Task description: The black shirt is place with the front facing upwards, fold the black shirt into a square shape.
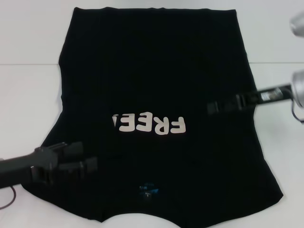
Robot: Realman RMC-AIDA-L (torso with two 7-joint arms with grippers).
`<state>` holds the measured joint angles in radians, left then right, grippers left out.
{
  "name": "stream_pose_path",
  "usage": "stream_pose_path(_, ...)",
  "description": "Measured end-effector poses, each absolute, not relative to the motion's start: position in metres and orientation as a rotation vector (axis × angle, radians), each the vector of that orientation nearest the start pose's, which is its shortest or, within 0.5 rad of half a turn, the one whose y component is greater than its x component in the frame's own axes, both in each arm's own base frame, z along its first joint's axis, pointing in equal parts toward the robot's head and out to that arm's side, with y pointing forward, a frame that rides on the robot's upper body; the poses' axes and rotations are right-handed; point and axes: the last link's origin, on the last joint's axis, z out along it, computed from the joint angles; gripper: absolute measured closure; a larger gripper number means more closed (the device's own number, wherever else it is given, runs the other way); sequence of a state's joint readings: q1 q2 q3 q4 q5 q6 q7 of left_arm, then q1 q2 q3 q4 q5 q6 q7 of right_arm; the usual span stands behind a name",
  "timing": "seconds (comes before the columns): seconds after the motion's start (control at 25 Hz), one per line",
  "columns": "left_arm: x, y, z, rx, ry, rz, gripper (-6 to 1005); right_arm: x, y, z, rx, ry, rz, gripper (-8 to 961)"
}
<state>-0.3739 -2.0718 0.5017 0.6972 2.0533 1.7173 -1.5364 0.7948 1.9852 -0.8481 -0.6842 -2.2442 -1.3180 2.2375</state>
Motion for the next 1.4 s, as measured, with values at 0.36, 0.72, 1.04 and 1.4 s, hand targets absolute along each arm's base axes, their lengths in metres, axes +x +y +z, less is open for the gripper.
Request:
stream_pose_path(0.36,-0.319,0.288,0.063,-2.348,-1.602,-0.870,50,0.261,0.334,-0.011,-2.737,0.703,0.623,177)
stream_pose_path(0.72,-0.353,0.285,0.123,-1.941,-2.103,-0.664,50,0.275,0.304,-0.047,-2.719,0.422,0.726,49)
stream_pose_path(1.04,-0.361,0.294,0.114,-1.806,-2.228,-0.363,50,0.272,0.297,-0.057,-2.776,0.270,0.697,48)
stream_pose_path(1.4,-0.372,0.299,0.105,-1.741,-2.213,-0.340,50,0.271,0.295,-0.059,-2.782,0.240,0.698,48)
